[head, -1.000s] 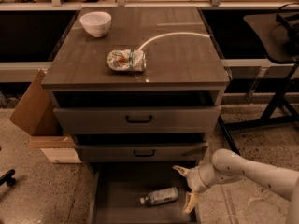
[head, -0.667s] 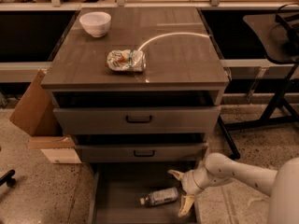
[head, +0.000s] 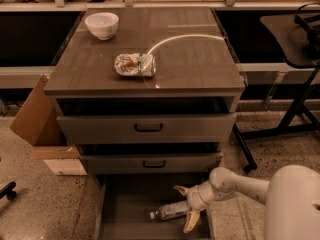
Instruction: Pick blue plastic bottle from bottom drawer and place on counter
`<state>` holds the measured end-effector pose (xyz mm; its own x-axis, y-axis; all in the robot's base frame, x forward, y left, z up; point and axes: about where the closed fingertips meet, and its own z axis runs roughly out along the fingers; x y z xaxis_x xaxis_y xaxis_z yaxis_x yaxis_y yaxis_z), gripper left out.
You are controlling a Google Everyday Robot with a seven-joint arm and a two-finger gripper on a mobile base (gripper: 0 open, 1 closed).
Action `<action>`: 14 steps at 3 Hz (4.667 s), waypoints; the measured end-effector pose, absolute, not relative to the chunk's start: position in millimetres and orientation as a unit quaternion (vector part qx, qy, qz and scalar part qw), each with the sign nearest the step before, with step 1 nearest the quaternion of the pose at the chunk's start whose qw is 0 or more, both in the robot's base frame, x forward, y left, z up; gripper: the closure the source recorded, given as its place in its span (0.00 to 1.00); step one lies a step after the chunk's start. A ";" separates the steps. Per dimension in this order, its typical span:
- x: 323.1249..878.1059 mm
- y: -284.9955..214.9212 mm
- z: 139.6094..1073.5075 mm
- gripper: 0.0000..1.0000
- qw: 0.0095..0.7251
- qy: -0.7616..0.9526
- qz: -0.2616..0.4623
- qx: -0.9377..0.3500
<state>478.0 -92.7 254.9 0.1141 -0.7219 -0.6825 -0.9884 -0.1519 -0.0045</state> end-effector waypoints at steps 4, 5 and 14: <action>501.4 -52.1 162.4 0.00 0.244 0.566 0.232 -0.752; 505.8 -43.8 141.3 0.01 0.226 0.562 0.231 -0.761; 518.8 -140.4 407.5 1.00 0.360 0.473 0.236 -0.769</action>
Offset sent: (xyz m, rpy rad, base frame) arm 0.0239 0.0230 -0.0673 -0.0164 -0.1588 0.0363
